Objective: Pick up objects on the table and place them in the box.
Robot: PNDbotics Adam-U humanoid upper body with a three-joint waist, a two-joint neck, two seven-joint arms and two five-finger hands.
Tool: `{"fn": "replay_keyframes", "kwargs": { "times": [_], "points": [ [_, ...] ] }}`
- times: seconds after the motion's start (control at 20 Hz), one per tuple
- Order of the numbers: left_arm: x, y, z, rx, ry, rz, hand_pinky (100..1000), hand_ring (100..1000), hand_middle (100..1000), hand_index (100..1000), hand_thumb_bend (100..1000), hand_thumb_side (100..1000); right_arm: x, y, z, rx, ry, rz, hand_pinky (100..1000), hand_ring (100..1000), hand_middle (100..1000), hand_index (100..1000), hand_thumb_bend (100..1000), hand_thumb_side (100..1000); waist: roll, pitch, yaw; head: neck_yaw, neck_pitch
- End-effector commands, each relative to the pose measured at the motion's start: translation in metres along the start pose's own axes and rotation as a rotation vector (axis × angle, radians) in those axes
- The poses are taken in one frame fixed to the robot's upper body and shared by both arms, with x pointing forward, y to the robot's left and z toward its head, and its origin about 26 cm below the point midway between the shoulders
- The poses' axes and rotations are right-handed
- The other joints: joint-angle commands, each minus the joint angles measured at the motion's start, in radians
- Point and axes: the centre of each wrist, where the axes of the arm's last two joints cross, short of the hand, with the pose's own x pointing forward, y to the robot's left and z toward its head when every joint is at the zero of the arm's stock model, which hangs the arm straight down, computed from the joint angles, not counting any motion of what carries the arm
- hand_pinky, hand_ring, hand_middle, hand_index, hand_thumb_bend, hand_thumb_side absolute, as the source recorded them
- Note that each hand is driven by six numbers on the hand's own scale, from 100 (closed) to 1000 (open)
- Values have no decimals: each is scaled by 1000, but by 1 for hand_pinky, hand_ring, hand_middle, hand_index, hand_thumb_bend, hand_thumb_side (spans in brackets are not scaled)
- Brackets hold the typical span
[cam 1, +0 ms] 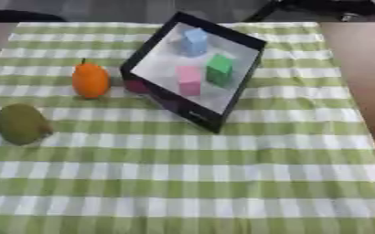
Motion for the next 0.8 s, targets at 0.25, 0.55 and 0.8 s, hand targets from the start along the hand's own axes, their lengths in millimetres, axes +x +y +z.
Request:
{"fn": "replay_keyframes", "kwargs": {
  "times": [0.25, 0.55, 0.8],
  "points": [
    [-1, 11, -10, 59, 100, -150, 898, 836, 791, 837, 714, 100, 4, -9, 2, -30, 0, 17, 936, 765, 671, 765, 293, 316, 9, -28, -2, 16, -2],
    [-20, 10, -35, 88, 180, -199, 853, 811, 763, 832, 756, 100, 0, -8, 3, -33, 16, 8, 935, 763, 668, 763, 292, 320, 9, -28, -4, 30, -2],
    [-34, 4, -52, 65, 189, -153, 849, 802, 750, 825, 751, 100, -3, -8, 5, -39, 24, 3, 935, 762, 667, 763, 293, 323, 5, -26, -8, 36, -2]
  ]
}}
